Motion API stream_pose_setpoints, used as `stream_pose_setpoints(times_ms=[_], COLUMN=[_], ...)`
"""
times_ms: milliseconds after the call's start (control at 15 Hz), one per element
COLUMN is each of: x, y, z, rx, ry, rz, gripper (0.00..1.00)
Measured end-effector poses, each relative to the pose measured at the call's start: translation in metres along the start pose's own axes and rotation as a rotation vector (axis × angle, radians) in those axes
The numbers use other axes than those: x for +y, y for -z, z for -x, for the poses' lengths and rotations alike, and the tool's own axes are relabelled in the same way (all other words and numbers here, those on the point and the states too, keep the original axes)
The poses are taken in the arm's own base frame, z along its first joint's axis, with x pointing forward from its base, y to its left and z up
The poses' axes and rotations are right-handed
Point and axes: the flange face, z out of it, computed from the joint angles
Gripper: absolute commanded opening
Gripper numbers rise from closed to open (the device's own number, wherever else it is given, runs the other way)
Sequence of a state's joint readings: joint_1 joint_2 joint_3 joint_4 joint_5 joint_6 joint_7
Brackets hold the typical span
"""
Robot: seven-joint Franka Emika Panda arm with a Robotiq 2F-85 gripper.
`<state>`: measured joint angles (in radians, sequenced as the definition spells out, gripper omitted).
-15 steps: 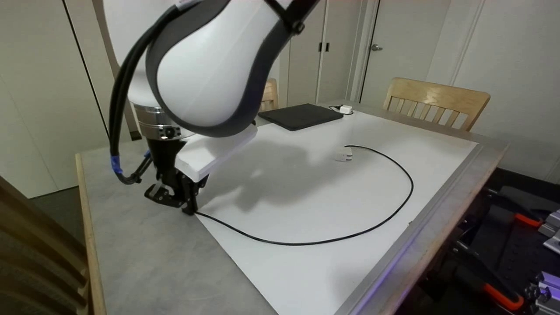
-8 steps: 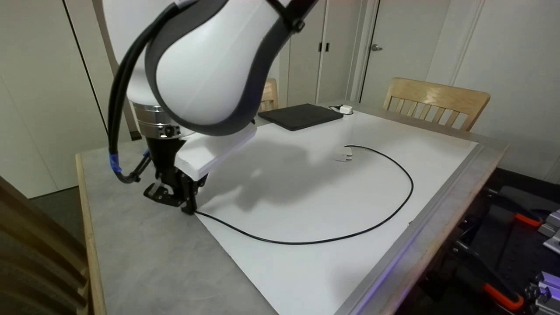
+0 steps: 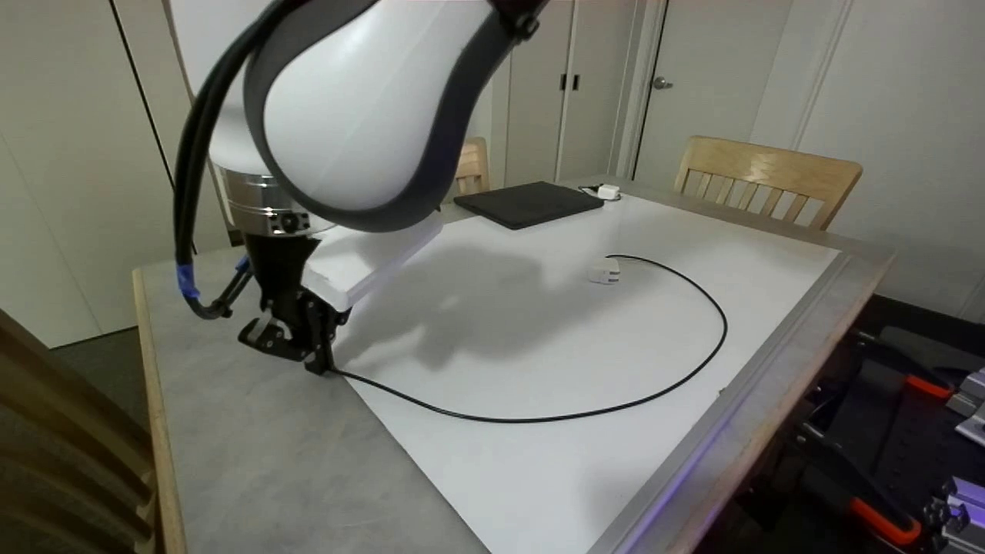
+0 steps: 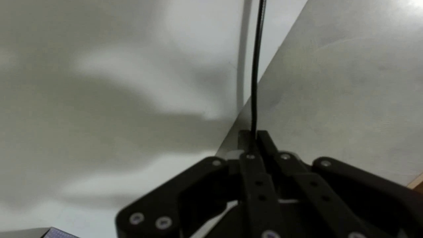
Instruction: Wind the black charging cable
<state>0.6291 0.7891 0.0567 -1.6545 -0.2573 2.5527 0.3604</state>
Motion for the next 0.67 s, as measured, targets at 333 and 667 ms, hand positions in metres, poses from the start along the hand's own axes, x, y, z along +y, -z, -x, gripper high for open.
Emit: stream_pose_setpoints(times_ms=[333,667], x=[0.039,0.048], y=[0.002,0.004], z=[-0.004,-0.003], rx=[0.101,0.124], ry=[-0.101,-0.126], rz=[0.112,0.145], gripper=[0.01,0.06])
